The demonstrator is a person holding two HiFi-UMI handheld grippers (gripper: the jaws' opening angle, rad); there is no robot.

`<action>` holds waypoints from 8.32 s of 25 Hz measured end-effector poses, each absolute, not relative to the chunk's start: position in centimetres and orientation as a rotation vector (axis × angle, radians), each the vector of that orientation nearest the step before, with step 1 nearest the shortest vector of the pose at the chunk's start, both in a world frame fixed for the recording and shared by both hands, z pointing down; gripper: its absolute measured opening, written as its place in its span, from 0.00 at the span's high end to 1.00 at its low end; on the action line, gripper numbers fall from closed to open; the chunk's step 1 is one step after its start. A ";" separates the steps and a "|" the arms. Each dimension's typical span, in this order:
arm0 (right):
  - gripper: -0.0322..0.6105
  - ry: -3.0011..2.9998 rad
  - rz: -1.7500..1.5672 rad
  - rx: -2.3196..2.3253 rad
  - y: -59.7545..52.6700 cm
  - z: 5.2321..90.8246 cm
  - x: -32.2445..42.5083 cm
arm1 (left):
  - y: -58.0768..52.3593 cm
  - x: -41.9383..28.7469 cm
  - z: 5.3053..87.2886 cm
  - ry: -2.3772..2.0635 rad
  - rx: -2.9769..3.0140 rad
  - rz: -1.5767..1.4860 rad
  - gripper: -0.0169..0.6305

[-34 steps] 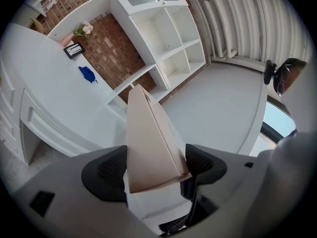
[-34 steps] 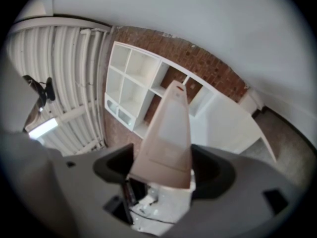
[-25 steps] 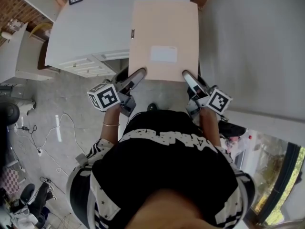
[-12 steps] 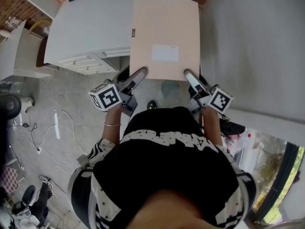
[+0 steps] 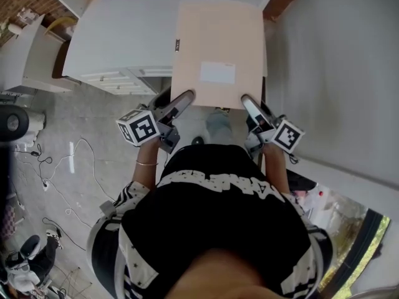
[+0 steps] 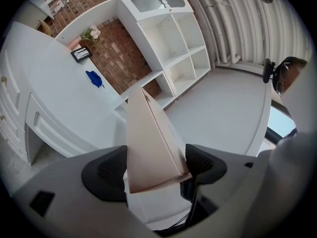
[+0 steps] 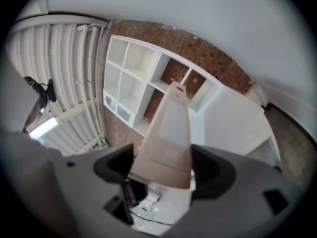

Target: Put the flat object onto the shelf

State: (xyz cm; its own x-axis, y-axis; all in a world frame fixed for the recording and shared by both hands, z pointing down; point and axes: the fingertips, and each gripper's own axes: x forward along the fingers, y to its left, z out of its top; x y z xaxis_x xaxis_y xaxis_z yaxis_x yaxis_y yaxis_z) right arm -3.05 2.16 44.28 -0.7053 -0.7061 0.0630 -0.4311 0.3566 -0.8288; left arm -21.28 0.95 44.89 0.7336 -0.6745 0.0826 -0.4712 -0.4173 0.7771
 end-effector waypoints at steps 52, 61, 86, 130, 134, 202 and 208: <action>0.38 2.278 -1.492 -0.978 -19.0 49.5 5.0 | -20.0 -13.2 49.5 -0.908 1.983 -0.195 0.39; 0.38 2.267 -1.556 -0.948 -20.6 50.8 5.8 | -21.4 -12.3 49.9 -0.943 1.972 -0.174 0.39; 0.38 2.183 -1.819 -0.967 -24.9 55.1 7.2 | -25.4 -11.2 52.6 -1.009 1.881 -0.198 0.39; 0.38 2.766 -1.535 -0.854 -24.4 57.0 6.3 | -28.2 -12.3 55.7 -1.001 1.814 -0.187 0.39; 0.39 2.855 -1.485 -0.950 -24.5 57.8 6.3 | -28.5 -12.4 55.9 -1.008 1.816 -0.181 0.39; 0.41 2.709 -1.492 -1.107 -34.3 58.1 6.7 | -34.9 -11.7 55.6 -1.114 2.111 0.041 0.39; 0.42 2.700 -1.495 -1.130 -35.4 58.2 6.8 | -36.0 -11.8 55.8 -1.147 2.101 0.058 0.39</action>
